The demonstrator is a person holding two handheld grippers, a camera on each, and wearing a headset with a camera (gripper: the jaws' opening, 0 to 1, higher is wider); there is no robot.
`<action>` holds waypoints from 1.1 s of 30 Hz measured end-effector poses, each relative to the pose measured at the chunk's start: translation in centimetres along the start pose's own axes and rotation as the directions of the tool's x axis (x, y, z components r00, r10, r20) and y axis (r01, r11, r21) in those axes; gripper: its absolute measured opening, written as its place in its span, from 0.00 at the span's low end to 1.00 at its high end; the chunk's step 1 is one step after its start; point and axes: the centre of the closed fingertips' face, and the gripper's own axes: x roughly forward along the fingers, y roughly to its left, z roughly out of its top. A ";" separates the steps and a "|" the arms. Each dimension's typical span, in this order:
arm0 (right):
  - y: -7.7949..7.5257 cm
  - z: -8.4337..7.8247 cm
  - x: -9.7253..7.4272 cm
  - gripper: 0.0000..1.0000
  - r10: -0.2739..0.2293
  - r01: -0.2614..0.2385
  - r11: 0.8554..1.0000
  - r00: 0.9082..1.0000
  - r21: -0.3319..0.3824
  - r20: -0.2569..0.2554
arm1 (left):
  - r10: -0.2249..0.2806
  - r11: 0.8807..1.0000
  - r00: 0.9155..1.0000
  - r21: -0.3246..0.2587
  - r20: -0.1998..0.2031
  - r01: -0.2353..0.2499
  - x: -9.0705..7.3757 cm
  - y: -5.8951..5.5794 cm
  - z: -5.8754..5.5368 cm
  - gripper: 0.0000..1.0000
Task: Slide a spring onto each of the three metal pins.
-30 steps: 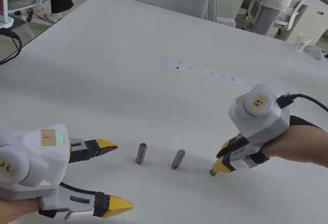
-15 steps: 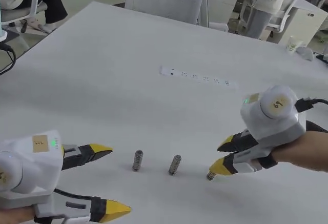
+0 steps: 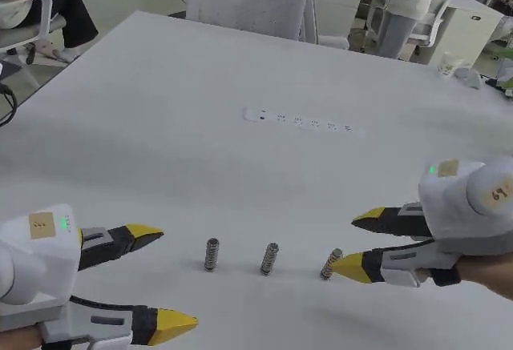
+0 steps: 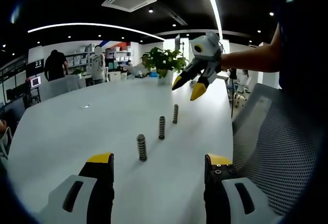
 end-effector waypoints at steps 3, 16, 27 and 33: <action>0.3 -0.3 -0.5 0.49 -0.015 0.015 1.000 0.999 0.000 0.031 | 0.005 1.000 1.000 -0.001 0.003 -0.005 -0.1 0.0 0.1 0.68; 0.8 -1.2 -2.2 0.59 -0.092 0.082 0.995 0.978 0.063 0.189 | 0.024 1.000 1.000 -0.021 0.020 -0.023 -0.6 -0.2 0.5 0.68; 1.6 -2.2 -2.8 0.75 -0.141 0.117 0.988 0.954 0.104 0.265 | 0.046 0.998 0.998 -0.044 0.041 -0.044 -1.0 -0.3 0.6 0.68; 2.2 -3.3 -2.5 0.80 -0.153 0.121 0.984 0.948 0.130 0.279 | 0.061 0.996 0.997 -0.066 0.048 -0.058 -1.1 -0.6 0.2 0.69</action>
